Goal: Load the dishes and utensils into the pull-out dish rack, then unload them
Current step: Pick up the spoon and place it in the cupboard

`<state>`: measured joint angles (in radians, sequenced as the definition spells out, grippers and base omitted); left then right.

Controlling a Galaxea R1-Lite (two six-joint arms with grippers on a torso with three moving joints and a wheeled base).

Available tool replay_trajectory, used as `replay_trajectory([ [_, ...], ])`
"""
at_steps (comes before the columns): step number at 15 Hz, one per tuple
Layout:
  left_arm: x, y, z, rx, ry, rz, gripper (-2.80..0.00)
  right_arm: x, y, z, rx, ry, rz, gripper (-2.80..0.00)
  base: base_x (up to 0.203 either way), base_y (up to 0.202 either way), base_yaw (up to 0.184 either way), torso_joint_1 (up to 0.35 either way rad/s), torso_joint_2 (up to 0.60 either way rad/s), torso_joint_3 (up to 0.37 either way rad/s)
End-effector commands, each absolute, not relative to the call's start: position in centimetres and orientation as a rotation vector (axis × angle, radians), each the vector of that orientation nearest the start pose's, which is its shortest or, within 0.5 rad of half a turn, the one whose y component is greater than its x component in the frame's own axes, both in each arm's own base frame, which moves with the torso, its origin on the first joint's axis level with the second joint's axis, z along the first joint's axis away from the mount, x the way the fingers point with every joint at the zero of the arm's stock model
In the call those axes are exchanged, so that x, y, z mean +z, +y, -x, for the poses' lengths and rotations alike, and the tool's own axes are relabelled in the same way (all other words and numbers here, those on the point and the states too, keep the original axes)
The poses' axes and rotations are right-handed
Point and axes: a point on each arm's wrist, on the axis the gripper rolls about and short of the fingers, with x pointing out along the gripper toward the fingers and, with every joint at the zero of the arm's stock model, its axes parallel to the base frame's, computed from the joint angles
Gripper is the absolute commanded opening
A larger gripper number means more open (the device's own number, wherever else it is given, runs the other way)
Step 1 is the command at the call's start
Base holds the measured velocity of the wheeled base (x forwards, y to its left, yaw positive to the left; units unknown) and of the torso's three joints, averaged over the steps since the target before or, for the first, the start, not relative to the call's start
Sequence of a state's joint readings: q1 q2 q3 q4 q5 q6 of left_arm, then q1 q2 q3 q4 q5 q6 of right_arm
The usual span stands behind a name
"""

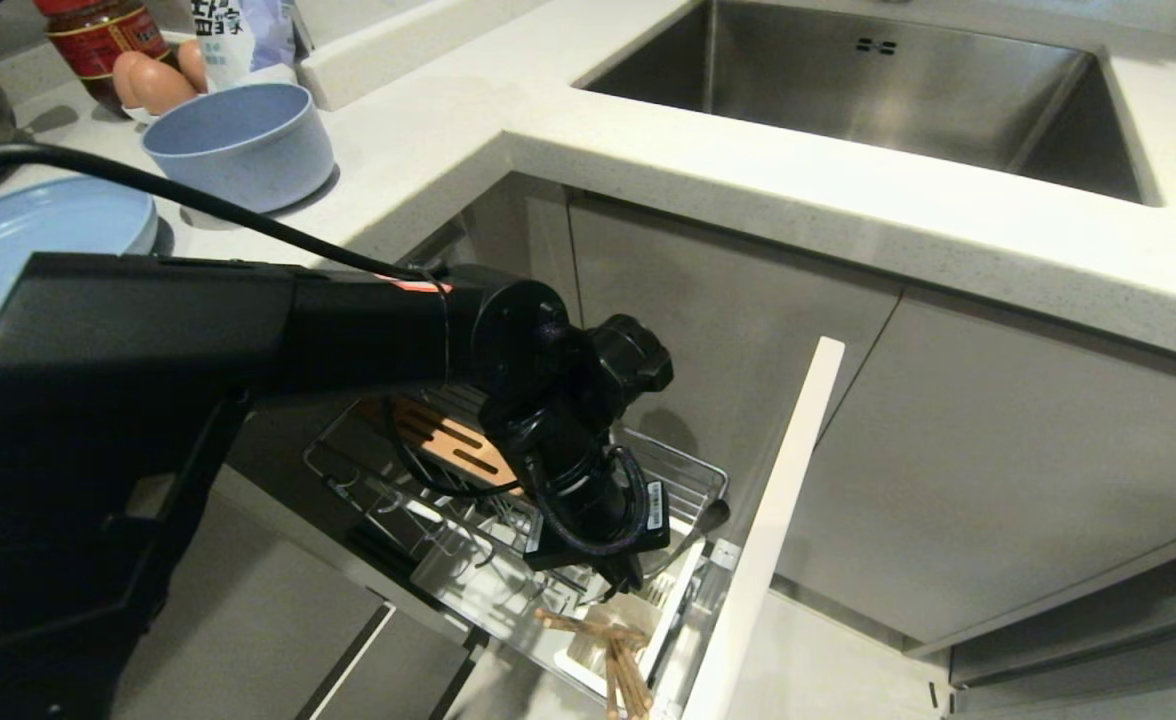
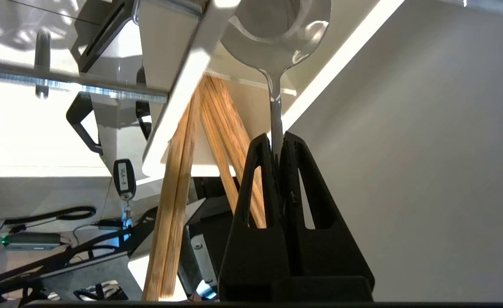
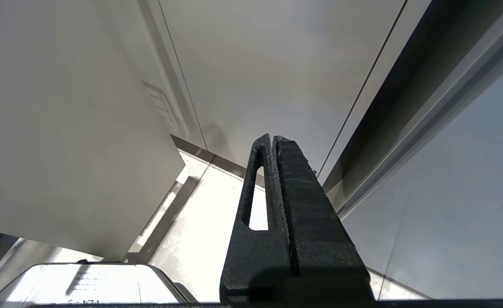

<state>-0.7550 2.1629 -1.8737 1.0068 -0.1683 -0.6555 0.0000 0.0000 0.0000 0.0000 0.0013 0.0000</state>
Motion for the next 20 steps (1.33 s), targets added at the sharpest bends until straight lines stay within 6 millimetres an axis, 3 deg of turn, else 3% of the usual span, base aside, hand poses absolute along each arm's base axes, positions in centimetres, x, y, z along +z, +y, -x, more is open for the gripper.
replay_trajectory([
  [1,16.6,-26.8,-28.1,-0.319,1.474,0.139,-2.80,7.5,0.0,2.3,0.002,0.000,0.000,-2.80,0.000,0.000,0.000,0.000,0.00,0.000],
  [19,15.3,-27.4,-29.2,-0.328,1.481,0.115,-2.80,7.5,0.0,2.3,0.002,0.000,0.000,-2.80,0.000,0.000,0.000,0.000,0.00,0.000],
  [20,15.4,-27.4,-29.1,-0.329,1.479,0.117,0.00,7.5,0.0,2.3,0.002,0.000,0.000,-2.80,0.000,0.000,0.000,0.000,0.00,0.000],
])
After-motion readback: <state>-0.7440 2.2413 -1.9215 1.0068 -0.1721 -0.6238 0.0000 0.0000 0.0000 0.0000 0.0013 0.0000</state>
